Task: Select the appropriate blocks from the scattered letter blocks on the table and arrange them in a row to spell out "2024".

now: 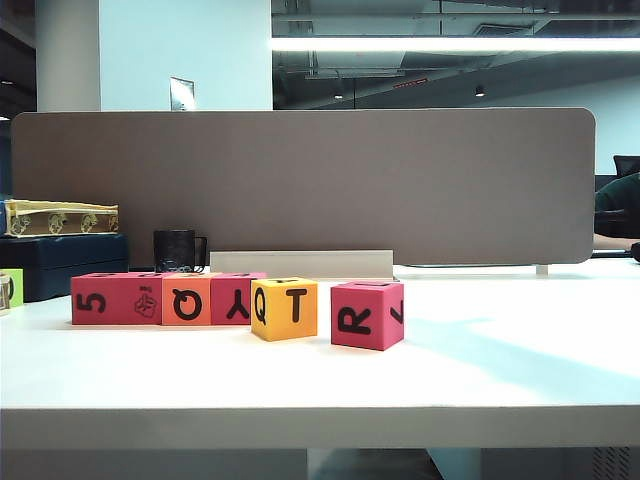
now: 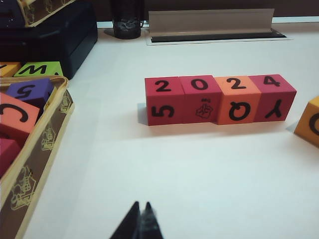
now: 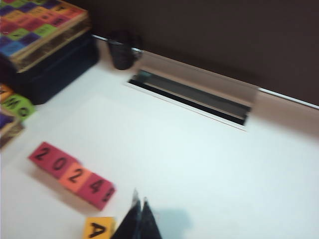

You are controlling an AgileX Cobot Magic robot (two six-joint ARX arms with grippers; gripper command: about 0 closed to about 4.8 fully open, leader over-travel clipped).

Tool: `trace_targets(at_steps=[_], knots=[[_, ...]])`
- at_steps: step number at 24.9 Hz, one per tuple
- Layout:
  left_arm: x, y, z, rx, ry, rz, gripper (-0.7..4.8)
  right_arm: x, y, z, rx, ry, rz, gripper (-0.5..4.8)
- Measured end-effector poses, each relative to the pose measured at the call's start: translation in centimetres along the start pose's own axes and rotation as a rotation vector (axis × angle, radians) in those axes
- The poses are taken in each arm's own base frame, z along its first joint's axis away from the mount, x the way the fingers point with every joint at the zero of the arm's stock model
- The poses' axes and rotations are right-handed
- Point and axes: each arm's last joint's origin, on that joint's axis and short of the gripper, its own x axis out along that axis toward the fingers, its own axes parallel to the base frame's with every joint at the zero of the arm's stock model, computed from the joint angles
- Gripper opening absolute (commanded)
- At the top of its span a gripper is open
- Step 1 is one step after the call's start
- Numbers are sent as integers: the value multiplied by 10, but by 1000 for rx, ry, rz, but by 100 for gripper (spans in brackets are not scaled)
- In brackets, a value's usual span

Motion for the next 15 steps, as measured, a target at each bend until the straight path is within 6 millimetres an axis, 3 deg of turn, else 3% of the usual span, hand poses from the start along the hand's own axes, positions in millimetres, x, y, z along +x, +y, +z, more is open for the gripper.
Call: trace_targets(at_steps=[11, 15], knots=[[0, 0, 0, 0, 0, 0, -5, -30, -34, -46, -37, -93, -122, -1], [0, 0, 0, 0, 0, 0, -6, -50, -43, -65, -24, -150, -172, -1]])
